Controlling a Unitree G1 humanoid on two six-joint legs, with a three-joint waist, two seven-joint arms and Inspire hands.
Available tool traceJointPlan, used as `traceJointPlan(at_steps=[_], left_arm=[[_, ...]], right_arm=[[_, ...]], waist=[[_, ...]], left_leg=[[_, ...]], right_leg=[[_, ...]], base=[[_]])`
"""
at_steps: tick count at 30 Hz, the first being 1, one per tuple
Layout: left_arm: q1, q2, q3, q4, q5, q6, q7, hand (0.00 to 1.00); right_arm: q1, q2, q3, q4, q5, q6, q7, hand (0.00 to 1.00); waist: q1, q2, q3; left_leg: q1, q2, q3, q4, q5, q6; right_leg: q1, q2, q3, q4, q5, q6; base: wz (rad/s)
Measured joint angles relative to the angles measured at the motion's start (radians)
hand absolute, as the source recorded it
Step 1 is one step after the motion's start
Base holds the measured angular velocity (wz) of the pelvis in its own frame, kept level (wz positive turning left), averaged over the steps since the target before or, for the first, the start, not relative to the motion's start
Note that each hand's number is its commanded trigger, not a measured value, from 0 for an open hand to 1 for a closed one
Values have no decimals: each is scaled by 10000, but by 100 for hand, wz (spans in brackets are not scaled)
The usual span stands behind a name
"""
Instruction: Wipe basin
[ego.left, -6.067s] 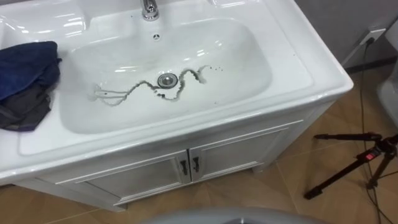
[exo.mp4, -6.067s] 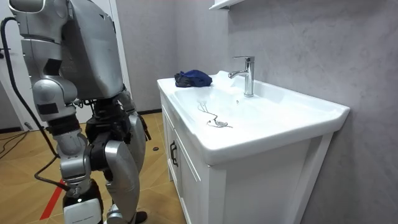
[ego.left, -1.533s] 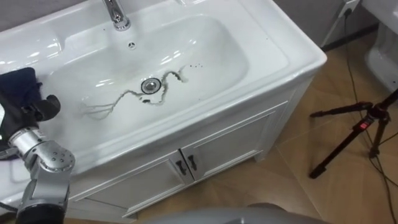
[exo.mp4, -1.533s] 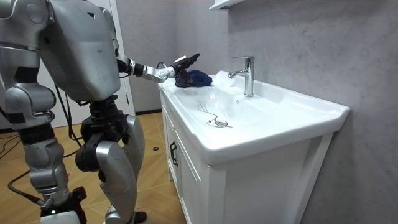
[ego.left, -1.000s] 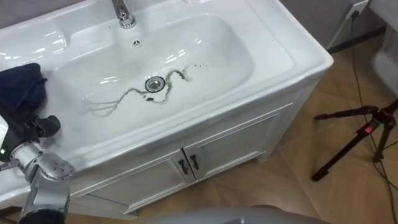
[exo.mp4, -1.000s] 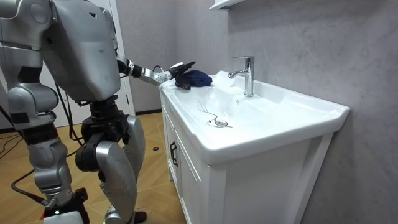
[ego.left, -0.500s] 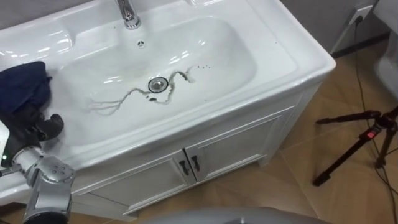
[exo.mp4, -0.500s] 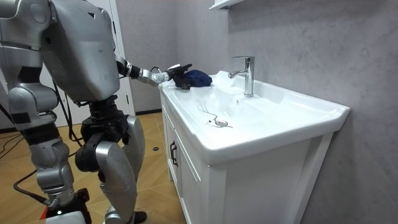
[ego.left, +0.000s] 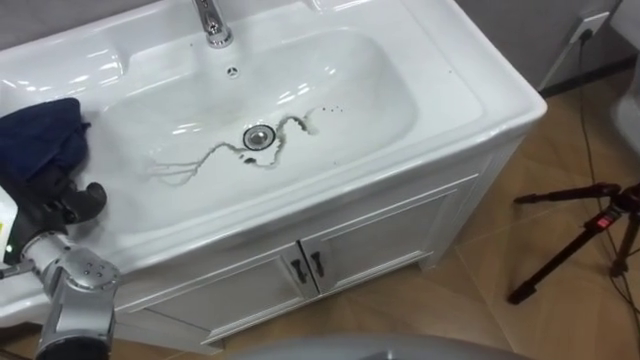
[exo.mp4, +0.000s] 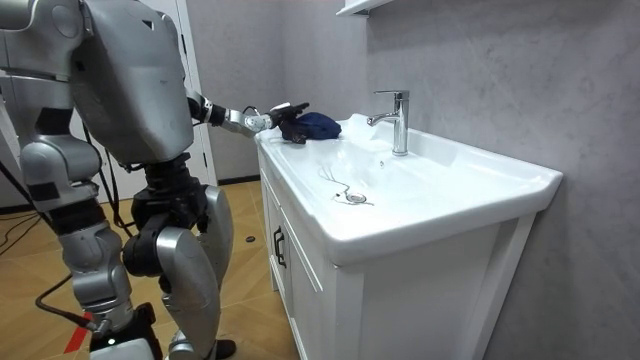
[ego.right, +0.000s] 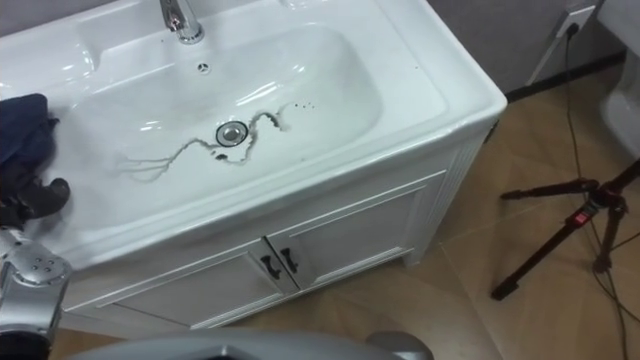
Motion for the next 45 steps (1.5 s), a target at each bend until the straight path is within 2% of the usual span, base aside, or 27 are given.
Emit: traceJointPlan(at_steps=[8, 13, 21, 29, 37, 41, 45], left_arm=[[0, 2, 78, 39, -9, -2, -31, 0], [-200, 37, 40, 820, -37, -295, -15, 0], [-274, 37, 40, 1131, -119, -362, 43, 0], [-286, 38, 37, 1168, -118, -362, 41, 0], [-299, 38, 35, 1172, -119, -293, -20, 0], [-578, 56, 46, 1327, -116, -205, -38, 0], [-1117, 254, 55, 1927, -107, -188, -50, 0]], right_arm=[[15, -64, -35, 47, -20, -95, 67, 0], [34, -84, -33, 116, 12, -209, 61, 0], [46, -83, -43, 155, 360, -198, 38, 0], [37, -72, -43, 130, 408, -197, -20, 0], [35, -72, -30, 128, 416, -151, -31, 0], [27, -84, -37, 148, 450, -119, -28, 0], [-10, -83, -35, 231, 427, -139, -29, 0]], waist=[[-181, -58, 48], [-293, -89, 75], [-535, -110, 65], [-546, -222, 52], [-554, -202, 41], [-514, -133, 21], [-506, -62, 17]], left_leg=[[-11, -7, 3, 42, 1, -1], [-21, -21, 37, 42, 1, -1], [-12, -22, 27, -29, 0, -1], [-9, -29, 58, -18, 0, -1], [-6, -29, 139, -11, 0, 0], [-6, -30, 131, -5, 0, 0], [0, -33, 129, 56, 1, 0]], right_leg=[[16, -4, 59, 27, -7, 1], [-67, 24, 230, 182, -54, 9], [-69, 35, 222, 201, -41, 15], [-65, 20, 218, 173, -41, 17], [-68, 15, 207, 176, -37, 22], [-76, 18, 238, 179, -34, 23], [-73, 10, 241, 176, -15, 25]], base=[[0], [-4], [0], [0], [0], [0], [0]])
